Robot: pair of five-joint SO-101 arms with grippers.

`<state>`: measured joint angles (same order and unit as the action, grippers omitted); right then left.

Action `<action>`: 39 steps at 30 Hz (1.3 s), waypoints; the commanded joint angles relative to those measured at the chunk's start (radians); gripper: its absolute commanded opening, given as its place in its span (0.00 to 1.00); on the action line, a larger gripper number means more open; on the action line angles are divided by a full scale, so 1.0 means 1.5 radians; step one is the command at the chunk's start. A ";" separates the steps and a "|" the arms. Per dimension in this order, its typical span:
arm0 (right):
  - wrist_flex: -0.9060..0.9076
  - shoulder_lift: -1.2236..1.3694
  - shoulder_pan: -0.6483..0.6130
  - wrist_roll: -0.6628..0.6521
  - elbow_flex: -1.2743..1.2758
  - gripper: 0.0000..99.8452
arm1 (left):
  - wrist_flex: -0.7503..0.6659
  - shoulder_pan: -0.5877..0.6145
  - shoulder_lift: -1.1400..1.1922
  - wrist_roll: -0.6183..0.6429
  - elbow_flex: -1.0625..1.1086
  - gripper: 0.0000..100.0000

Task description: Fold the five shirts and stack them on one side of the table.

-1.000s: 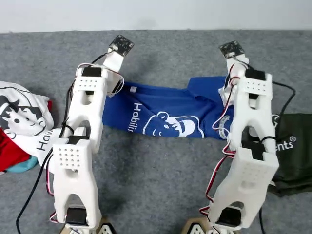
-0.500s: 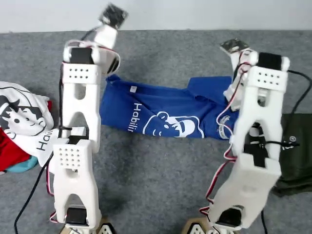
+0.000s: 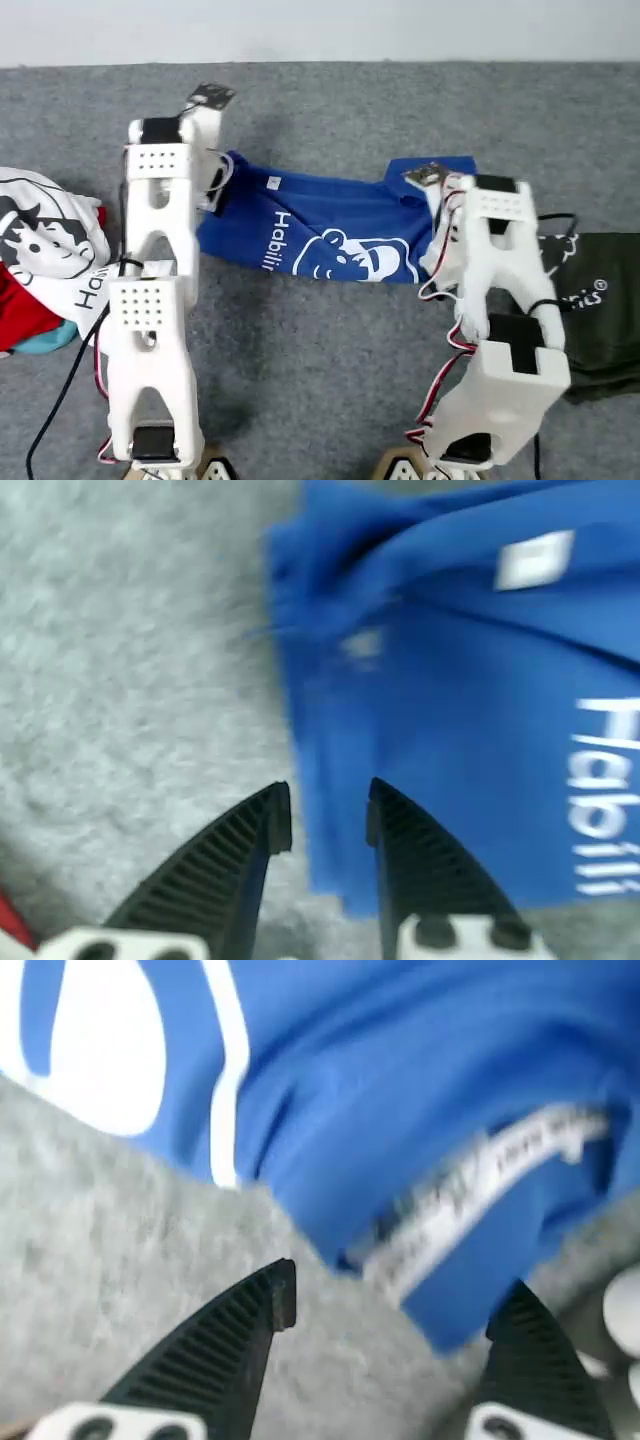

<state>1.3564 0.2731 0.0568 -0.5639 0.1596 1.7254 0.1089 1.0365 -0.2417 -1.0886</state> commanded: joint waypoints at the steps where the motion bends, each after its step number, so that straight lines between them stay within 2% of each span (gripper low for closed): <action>1: -0.041 -0.037 -0.027 0.012 0.006 0.31 | 0.006 0.027 0.013 0.006 -0.072 0.13; 4: -0.053 -0.034 -0.047 0.012 0.014 0.31 | 0.008 0.021 0.044 0.007 -0.081 0.13; 9: -0.141 -0.034 -0.050 0.012 0.051 0.28 | 0.004 0.006 0.110 0.008 -0.084 0.13; 15: -0.200 -0.035 -0.046 0.011 0.110 0.00 | 0.007 -0.001 0.163 0.008 -0.114 0.13; 17: -0.202 -0.035 -0.039 0.011 0.117 0.04 | 0.007 -0.001 0.169 0.008 -0.125 0.09; 20: -0.195 -0.040 -0.024 0.011 0.117 0.01 | 0.010 -0.002 0.171 0.008 -0.125 0.01; 28: -0.087 -0.083 0.061 0.003 0.118 0.01 | 0.020 0.001 0.153 0.008 -0.116 0.01; 35: 0.031 -0.128 0.145 -0.116 0.139 0.01 | 0.021 0.037 0.092 0.004 -0.100 0.01; 39: 0.038 -0.139 0.150 -0.167 0.224 0.01 | 0.021 0.057 0.042 0.003 0.032 0.01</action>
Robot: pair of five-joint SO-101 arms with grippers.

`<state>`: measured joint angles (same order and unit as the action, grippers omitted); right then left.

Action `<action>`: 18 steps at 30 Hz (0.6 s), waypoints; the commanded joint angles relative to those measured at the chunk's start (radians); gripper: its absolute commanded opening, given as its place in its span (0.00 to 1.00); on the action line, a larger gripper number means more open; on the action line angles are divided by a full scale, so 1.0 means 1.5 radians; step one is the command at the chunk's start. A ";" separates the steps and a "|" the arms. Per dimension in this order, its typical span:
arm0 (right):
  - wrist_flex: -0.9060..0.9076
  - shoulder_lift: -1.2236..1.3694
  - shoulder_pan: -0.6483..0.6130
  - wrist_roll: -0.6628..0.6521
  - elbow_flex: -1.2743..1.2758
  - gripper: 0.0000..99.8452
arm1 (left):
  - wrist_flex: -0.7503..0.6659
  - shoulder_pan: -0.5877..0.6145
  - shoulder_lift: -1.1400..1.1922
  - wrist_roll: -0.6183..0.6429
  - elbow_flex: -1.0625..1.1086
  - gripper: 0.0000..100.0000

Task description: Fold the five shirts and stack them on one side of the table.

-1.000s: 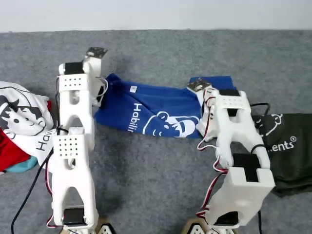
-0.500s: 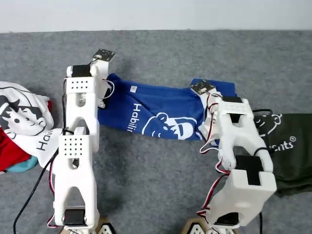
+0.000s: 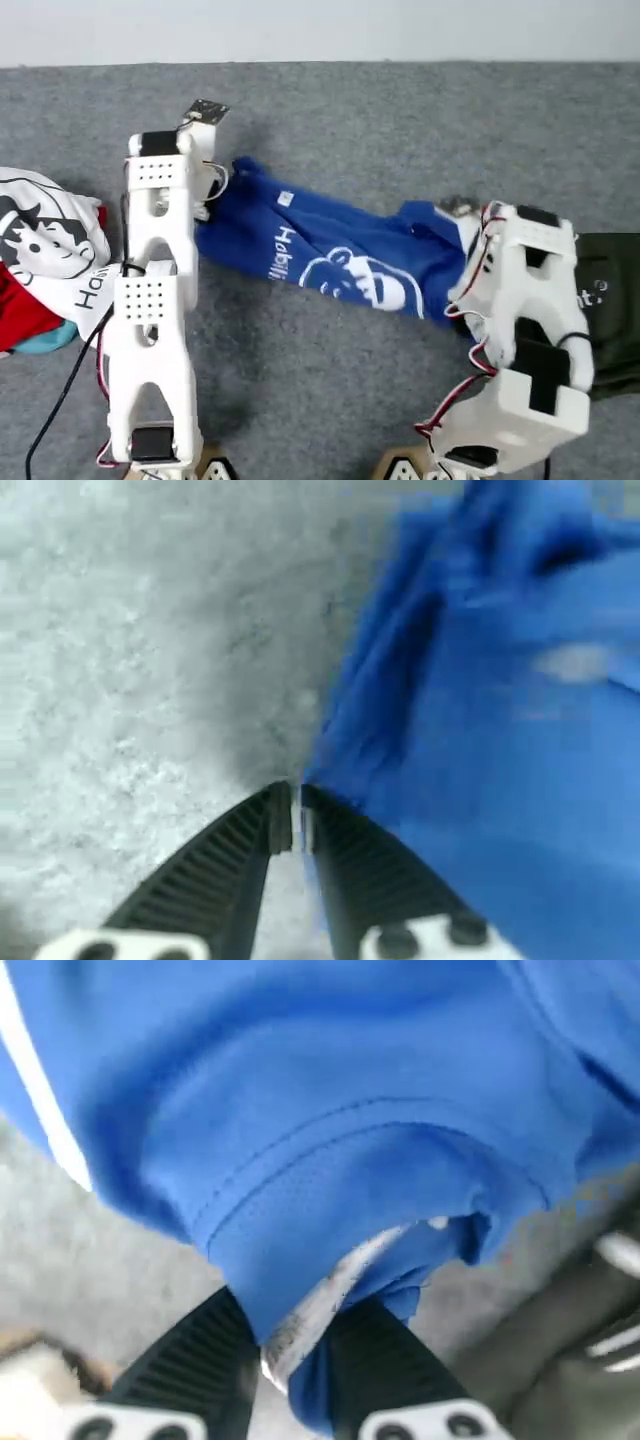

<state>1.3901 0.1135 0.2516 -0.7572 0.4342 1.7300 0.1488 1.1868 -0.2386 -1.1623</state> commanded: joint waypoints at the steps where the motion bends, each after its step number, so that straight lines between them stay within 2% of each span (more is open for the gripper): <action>1: 0.010 -0.033 0.019 -0.047 0.063 0.01 | 0.018 0.031 -0.077 -0.005 0.132 0.01; 5: -0.035 -0.033 0.031 -0.048 0.135 0.01 | 0.016 0.023 -0.168 -0.041 0.332 0.01; 8: -0.034 -0.034 0.033 -0.042 0.165 0.10 | 0.015 0.019 -0.248 -0.056 0.420 0.01; 11: -0.010 -0.054 0.033 -0.005 0.165 0.25 | 0.015 0.010 -0.334 -0.057 0.442 0.01; 13: -0.001 -0.097 0.034 -0.007 0.165 0.31 | 0.014 -0.004 -0.384 -0.057 0.442 0.01; 18: 0.088 -0.275 0.031 -0.006 0.117 0.32 | -0.031 -0.076 -0.408 -0.030 0.444 0.01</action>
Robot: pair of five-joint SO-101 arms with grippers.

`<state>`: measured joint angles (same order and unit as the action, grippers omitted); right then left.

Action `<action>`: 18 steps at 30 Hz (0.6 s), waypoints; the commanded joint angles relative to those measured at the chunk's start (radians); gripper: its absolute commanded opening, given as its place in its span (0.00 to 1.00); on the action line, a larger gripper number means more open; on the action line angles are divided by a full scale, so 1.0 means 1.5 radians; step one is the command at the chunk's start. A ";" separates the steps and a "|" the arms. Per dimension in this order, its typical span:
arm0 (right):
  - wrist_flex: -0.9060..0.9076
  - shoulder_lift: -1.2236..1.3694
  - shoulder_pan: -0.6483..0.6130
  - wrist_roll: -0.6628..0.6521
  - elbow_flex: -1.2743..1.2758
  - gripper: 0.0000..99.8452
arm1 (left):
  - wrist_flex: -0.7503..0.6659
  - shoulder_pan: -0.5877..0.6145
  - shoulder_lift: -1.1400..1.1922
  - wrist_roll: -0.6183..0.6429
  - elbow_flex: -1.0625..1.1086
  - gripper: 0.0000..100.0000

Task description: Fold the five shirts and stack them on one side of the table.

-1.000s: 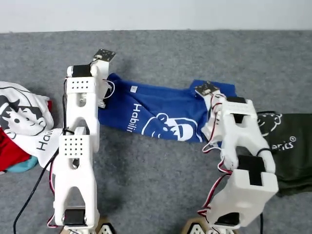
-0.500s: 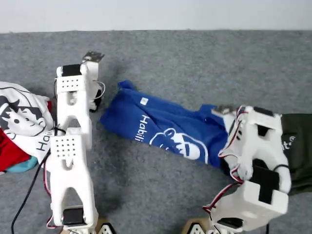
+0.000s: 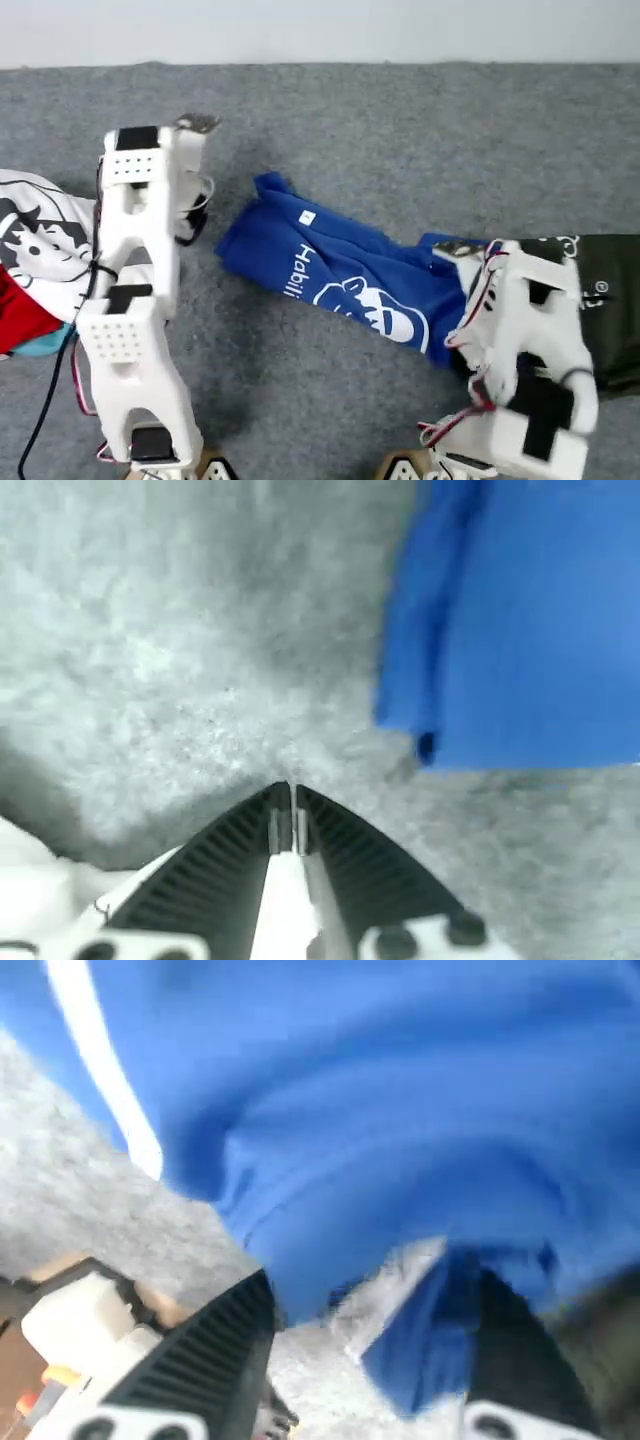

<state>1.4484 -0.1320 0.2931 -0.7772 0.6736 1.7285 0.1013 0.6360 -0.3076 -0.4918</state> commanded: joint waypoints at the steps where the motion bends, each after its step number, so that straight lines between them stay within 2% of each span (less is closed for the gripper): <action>1: 0.065 -0.149 0.004 0.006 -0.057 0.32 | -0.058 -0.057 -0.034 0.037 -0.002 0.01; 4: 0.077 -0.236 0.004 0.004 -0.071 0.32 | -0.135 -0.095 -0.003 0.108 -0.006 0.01; 6: 0.085 -0.262 0.007 0.007 -0.070 0.32 | -0.139 -0.118 0.020 0.129 -0.004 0.01; 12: 0.066 -0.266 0.014 0.010 -0.024 0.32 | -0.131 -0.117 0.083 0.132 -0.008 0.01; 18: -0.001 -0.267 0.014 0.053 0.017 0.32 | -0.113 -0.102 0.121 0.132 -0.062 0.01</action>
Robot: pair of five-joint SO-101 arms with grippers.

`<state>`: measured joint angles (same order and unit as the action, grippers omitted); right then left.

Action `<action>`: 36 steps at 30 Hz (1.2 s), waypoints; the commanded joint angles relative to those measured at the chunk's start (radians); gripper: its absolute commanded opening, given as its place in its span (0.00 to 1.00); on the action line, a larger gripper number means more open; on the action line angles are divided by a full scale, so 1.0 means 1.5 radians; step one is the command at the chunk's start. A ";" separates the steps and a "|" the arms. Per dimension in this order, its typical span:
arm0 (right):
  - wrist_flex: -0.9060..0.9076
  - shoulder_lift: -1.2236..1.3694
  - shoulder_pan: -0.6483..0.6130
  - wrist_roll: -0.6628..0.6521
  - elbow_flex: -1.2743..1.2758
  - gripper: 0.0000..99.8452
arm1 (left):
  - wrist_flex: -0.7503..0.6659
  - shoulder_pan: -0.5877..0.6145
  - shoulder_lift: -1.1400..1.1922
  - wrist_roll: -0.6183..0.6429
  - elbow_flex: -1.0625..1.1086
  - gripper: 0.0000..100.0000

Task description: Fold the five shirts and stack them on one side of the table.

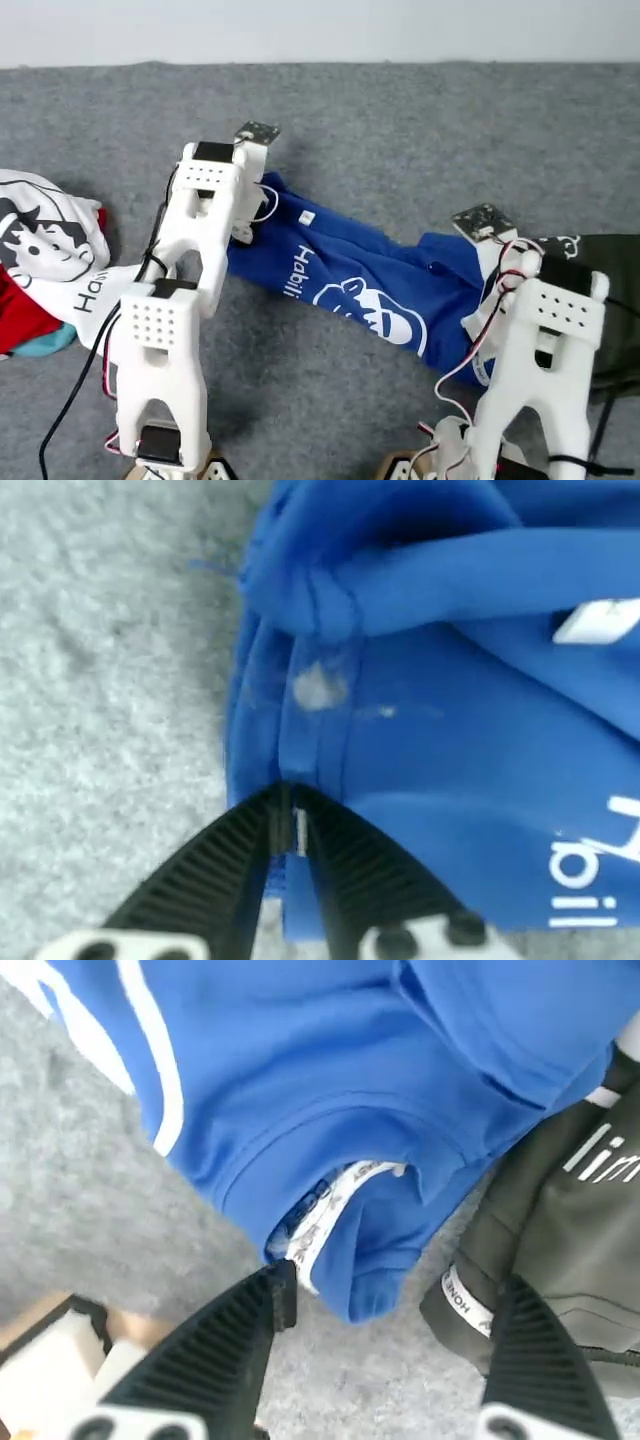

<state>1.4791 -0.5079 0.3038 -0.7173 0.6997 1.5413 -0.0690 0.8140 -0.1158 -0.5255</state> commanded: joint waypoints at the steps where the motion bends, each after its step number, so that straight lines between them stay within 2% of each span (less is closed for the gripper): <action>1: -0.023 -0.017 0.007 0.014 0.000 0.32 | 0.020 0.012 0.008 0.003 -0.047 0.02; 6: -0.027 -0.016 0.007 0.014 0.002 0.32 | 0.097 0.013 0.035 0.000 -0.101 0.02; 9: -0.027 -0.016 0.007 0.014 0.003 0.32 | 0.141 0.013 0.035 -0.047 -0.170 0.06; 12: -0.027 -0.016 0.007 0.015 0.003 0.32 | 0.142 0.018 0.035 -0.040 -0.210 0.11; 16: -0.024 -0.016 0.007 0.015 0.003 0.32 | 0.142 0.012 0.034 -0.033 -0.215 0.08; 23: -0.022 -0.016 0.007 0.015 0.003 0.32 | 0.143 0.018 0.034 -0.036 -0.137 0.07; 26: -0.022 -0.016 0.007 0.015 0.003 0.32 | 0.143 0.016 0.031 -0.037 -0.132 0.11; 32: -0.021 -0.016 0.007 0.015 0.003 0.32 | 0.143 0.017 -0.069 -0.037 -0.117 0.12; 36: -0.021 -0.016 0.007 0.015 0.004 0.32 | 0.139 0.018 -0.119 -0.063 -0.022 0.12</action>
<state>1.4484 -0.5079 0.3038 -0.7050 0.7089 1.7331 -0.0491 0.7296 -0.1788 -0.6345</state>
